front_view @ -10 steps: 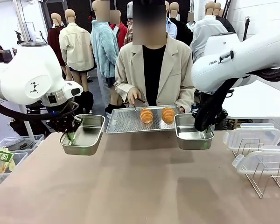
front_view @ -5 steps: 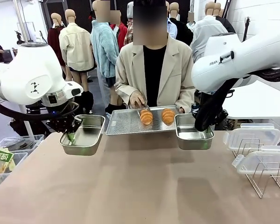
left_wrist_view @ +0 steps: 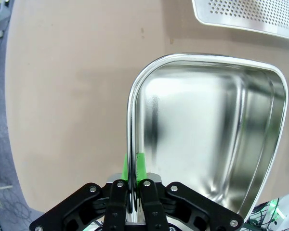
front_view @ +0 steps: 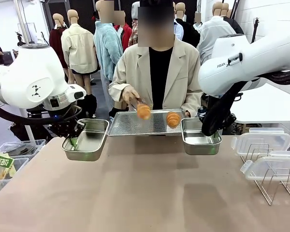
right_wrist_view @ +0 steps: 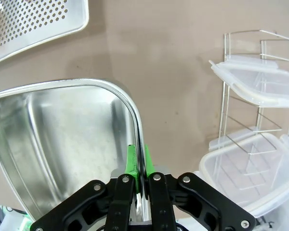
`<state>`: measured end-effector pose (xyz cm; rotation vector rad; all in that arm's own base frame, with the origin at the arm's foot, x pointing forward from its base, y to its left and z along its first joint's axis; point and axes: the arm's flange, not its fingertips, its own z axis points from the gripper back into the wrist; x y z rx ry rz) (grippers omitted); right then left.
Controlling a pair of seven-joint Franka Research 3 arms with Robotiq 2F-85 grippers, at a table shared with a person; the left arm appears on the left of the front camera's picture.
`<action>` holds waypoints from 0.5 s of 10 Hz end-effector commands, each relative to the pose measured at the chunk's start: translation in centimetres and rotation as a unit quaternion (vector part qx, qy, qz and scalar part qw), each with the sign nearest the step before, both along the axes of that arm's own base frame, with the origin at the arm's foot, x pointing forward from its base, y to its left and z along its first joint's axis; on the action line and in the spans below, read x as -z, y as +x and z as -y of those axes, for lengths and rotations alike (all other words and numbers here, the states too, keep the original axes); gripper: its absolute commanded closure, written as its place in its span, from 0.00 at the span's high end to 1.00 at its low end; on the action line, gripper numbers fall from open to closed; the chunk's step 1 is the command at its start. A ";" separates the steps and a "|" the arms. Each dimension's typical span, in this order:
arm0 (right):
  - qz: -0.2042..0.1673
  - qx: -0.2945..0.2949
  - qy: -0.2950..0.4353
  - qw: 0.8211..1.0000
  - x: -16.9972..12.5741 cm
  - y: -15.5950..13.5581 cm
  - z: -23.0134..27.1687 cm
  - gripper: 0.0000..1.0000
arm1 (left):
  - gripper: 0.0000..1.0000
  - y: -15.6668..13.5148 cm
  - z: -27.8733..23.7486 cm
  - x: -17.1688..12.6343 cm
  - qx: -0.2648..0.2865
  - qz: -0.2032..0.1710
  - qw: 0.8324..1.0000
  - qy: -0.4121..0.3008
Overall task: Place the bread in airtight containers.
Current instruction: Once an object is inside an Airtight Container , place the container in the center of the table.
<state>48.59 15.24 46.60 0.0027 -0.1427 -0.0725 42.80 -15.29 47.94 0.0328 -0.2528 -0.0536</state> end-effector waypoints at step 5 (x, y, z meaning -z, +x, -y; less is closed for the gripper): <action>0.012 0.003 0.003 1.000 0.1 -0.4 0.1 0.00 | 0.00 0.1 -0.2 -0.4 0.003 0.006 1.000 0.007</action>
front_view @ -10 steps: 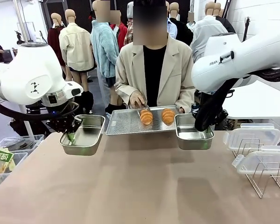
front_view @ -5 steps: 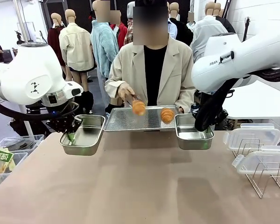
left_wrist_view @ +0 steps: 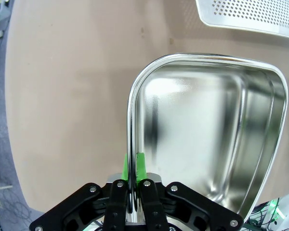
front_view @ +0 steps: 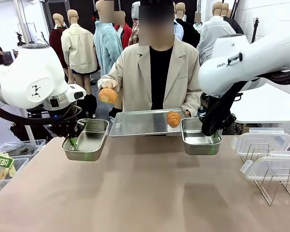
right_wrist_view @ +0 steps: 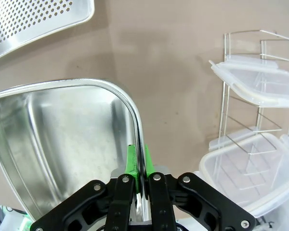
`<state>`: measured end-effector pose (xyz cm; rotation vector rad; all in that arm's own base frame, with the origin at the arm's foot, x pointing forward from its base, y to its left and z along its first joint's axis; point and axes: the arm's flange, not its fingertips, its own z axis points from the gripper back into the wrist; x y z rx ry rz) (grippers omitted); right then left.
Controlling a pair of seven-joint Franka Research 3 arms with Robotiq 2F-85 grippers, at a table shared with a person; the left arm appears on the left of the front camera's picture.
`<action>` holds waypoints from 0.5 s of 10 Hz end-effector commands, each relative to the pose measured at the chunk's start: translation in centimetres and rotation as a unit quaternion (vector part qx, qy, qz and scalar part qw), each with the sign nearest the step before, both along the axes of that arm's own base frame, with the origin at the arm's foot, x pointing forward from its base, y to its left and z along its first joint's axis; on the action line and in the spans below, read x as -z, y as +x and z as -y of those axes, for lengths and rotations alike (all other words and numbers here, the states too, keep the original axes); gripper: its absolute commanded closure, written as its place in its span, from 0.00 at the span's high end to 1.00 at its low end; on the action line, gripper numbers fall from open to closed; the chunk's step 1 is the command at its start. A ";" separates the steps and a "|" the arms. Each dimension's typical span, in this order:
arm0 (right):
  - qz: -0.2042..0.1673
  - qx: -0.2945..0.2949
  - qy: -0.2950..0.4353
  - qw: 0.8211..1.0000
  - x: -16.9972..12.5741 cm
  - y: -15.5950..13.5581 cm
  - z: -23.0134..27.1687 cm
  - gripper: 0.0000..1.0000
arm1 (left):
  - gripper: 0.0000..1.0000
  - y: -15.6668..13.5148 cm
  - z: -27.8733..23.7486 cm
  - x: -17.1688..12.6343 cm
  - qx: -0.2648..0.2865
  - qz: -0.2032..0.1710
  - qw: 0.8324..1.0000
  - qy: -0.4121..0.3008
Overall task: Place the bread in airtight containers.
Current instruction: Once an object is inside an Airtight Container , place the container in the center of the table.
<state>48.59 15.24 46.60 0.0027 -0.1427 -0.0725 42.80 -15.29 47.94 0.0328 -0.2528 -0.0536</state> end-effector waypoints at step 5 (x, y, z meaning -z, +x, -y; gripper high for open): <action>0.012 0.003 0.003 1.000 0.1 -0.4 0.1 0.00 | 0.00 0.1 -0.2 -0.4 0.003 0.006 1.000 0.007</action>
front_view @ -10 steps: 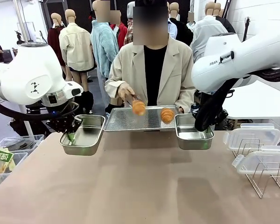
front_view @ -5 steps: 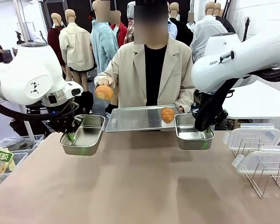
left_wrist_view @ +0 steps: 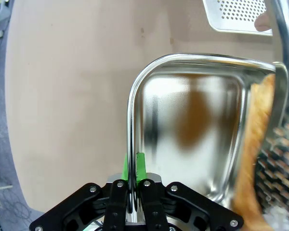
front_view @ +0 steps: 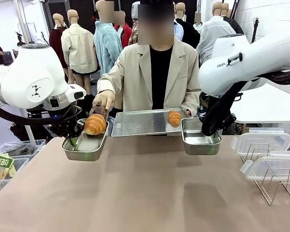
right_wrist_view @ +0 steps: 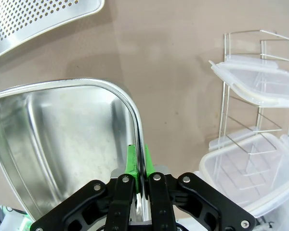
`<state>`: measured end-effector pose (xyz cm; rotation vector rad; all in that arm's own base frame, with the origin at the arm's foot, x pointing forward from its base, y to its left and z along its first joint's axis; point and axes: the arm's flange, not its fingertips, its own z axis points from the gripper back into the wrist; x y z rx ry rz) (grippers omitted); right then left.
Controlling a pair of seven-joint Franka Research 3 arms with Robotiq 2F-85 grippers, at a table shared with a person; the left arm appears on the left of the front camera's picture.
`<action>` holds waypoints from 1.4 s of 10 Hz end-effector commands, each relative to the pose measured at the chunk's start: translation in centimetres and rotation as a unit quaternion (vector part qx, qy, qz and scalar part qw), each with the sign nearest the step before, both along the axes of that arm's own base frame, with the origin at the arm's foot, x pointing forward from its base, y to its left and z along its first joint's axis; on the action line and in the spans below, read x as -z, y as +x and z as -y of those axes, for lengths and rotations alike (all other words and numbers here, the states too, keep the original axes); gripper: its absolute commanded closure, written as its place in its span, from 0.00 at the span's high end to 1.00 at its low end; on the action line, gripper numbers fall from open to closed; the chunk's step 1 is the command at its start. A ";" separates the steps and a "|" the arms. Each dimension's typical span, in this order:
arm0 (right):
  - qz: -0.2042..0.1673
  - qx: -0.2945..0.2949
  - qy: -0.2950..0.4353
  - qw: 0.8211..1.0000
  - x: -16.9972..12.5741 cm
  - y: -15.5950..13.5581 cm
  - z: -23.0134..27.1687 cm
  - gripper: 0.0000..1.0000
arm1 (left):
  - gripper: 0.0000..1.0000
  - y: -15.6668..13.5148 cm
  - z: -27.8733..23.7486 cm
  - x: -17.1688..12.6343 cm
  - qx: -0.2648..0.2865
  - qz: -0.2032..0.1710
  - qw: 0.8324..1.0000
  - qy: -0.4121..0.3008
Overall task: Place the bread in airtight containers.
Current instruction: Once an object is inside an Airtight Container , place the container in the center of the table.
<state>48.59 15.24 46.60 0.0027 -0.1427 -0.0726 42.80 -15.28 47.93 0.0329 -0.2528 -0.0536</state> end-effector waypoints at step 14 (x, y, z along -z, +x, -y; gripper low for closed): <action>0.012 0.003 0.003 1.000 0.1 -0.4 0.1 0.00 | 0.00 0.1 -0.2 -0.4 0.003 0.006 1.000 0.006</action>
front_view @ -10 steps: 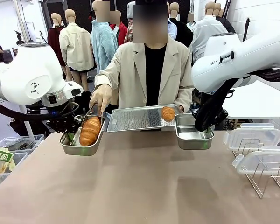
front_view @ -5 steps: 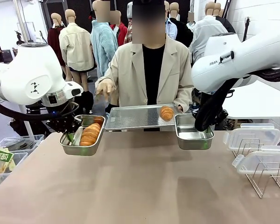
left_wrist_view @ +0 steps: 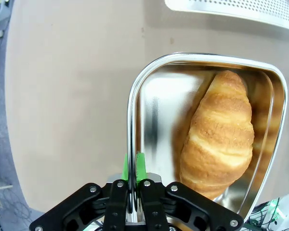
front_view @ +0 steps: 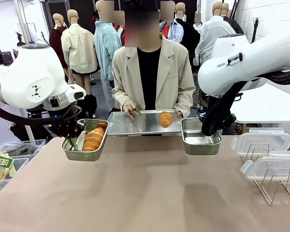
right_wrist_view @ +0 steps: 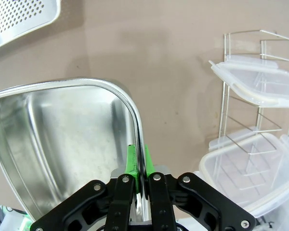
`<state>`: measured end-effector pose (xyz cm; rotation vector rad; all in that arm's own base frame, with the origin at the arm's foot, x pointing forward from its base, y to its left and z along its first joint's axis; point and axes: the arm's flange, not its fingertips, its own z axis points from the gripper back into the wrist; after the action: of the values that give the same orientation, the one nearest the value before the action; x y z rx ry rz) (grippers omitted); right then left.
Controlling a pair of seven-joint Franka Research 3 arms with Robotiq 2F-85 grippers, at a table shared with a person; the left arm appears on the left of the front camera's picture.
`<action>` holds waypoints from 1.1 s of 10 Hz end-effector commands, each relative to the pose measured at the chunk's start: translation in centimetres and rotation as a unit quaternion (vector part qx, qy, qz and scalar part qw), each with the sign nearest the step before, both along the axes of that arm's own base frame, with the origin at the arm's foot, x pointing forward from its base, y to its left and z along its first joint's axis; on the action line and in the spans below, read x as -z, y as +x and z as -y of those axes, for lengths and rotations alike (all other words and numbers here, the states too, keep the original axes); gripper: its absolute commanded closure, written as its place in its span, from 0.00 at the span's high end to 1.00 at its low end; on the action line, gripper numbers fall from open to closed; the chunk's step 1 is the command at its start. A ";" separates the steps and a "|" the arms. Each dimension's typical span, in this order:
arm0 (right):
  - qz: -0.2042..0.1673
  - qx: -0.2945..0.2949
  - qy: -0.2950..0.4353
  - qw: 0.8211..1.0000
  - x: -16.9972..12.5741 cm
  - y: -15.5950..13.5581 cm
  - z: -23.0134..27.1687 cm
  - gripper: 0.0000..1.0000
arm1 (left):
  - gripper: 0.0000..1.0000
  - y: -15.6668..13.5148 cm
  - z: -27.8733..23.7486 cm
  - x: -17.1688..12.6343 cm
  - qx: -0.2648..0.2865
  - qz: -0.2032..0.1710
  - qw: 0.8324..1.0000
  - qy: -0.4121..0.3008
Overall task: Place the bread in airtight containers.
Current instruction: Once an object is inside an Airtight Container , place the container in the center of the table.
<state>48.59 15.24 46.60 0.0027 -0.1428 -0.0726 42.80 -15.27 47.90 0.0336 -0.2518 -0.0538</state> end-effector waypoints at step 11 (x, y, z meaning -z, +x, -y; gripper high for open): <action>0.012 0.003 0.003 1.000 0.1 -0.4 0.1 0.00 | 0.00 0.1 -0.1 -0.4 0.003 0.006 1.000 0.006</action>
<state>48.59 15.24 46.60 0.0027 -0.1428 -0.0726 42.80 -15.27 47.90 0.0336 -0.2518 -0.0538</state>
